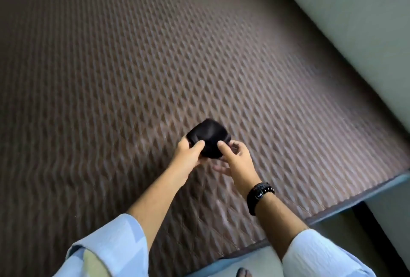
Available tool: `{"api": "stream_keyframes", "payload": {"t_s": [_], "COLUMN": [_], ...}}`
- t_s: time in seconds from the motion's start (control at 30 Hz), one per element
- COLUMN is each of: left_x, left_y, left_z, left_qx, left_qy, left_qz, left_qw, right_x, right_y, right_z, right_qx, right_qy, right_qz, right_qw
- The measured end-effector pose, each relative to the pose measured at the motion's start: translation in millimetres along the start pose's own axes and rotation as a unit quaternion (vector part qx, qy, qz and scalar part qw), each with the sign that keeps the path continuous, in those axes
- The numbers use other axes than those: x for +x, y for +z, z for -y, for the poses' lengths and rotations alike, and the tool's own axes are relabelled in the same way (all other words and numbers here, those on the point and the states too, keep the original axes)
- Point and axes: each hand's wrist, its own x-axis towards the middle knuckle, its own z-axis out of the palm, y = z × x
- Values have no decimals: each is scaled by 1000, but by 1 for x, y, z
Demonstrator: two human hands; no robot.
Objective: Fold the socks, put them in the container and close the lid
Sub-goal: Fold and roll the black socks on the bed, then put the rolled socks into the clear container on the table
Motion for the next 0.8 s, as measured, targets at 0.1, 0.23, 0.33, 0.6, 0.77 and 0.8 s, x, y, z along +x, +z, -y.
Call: {"api": "stream_keyframes", "payload": {"t_s": [0.1,0.23,0.33,0.6,0.77,0.8], "left_x": [-33,-95,-157,-380,-515,-539], "left_y": [39,109,180,379,470,484], "left_z": [-28,-71,-97,-84,-21,-5], "left_qx": [93,188,238,352,431,440], "left_qy": [19,31,66,126,172,180], "left_qz": [127,280,340,484,517,520], "left_qw": [987,941,907,792,719,710], "right_x": [-42,-116,-187,-417,-539,-559], "right_y": [-44,-121,-194,-379,-476,-494], "right_z": [45,107,147,190,151,139], "right_qx": [12,-24,-52,27,54,60], "right_qy": [-33,-60,-96,-133,-97,-90], "right_qz": [-15,-34,-111,-347,-474,-495], "right_qw": [999,997,988,928,874,862]}}
